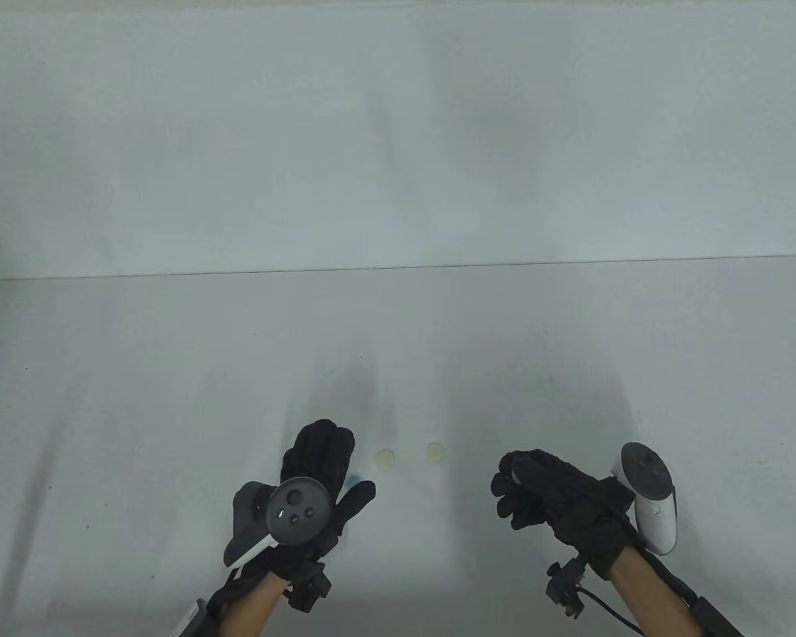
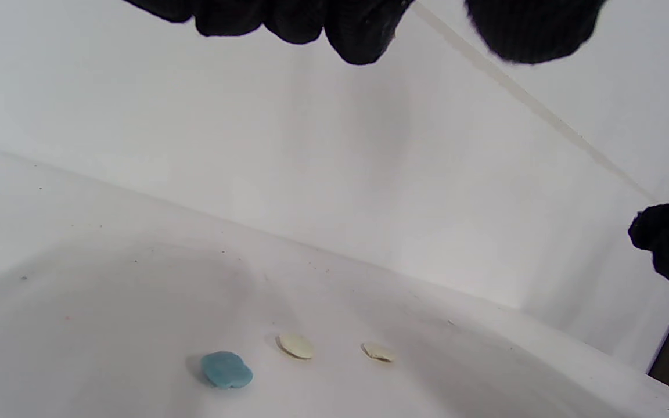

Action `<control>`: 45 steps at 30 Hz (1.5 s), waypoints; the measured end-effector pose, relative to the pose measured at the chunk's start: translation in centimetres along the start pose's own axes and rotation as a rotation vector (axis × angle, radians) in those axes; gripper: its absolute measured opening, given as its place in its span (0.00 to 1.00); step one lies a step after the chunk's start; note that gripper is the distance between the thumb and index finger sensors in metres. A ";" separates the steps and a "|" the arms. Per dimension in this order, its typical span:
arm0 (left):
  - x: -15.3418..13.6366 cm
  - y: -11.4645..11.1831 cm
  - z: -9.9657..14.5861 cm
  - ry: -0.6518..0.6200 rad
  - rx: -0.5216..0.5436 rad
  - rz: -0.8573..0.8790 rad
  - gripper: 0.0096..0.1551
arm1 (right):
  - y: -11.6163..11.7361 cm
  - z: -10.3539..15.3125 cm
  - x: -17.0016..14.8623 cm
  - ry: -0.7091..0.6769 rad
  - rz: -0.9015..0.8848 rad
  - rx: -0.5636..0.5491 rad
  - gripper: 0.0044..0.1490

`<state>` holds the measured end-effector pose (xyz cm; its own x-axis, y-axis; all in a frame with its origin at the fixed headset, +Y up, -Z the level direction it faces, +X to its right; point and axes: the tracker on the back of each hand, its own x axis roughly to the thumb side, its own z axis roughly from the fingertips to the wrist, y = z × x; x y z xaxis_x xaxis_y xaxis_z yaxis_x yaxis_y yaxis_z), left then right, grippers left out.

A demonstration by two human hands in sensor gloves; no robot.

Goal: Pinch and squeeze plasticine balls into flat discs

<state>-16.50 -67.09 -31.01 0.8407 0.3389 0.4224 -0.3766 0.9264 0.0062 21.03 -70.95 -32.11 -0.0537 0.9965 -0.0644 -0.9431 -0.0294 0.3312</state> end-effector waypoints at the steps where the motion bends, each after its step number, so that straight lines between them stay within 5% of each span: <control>1: 0.0 0.0 0.0 0.001 -0.002 -0.001 0.48 | 0.0 0.0 0.0 0.001 0.000 -0.004 0.28; 19: 0.0 0.0 0.0 -0.002 -0.006 -0.002 0.48 | 0.1 0.2 0.3 -0.001 0.047 -0.037 0.30; 24: 0.0 0.0 0.0 -0.003 -0.003 -0.002 0.48 | 0.2 0.1 0.0 0.018 -0.008 0.016 0.39; 30: 0.0 0.0 0.0 -0.004 0.001 0.000 0.48 | 0.2 0.1 0.4 0.012 0.050 0.009 0.25; 41: 0.1 0.1 0.1 -0.007 0.009 -0.003 0.48 | 0.2 0.2 0.3 0.021 0.070 -0.034 0.24; 45: 0.1 0.2 0.1 -0.005 0.009 -0.005 0.48 | 0.1 0.1 -0.5 0.030 -0.072 0.052 0.46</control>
<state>-16.53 -66.93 -30.88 0.8408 0.3332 0.4266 -0.3754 0.9267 0.0162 21.01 -71.46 -32.01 0.0029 0.9930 -0.1182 -0.9264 0.0472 0.3736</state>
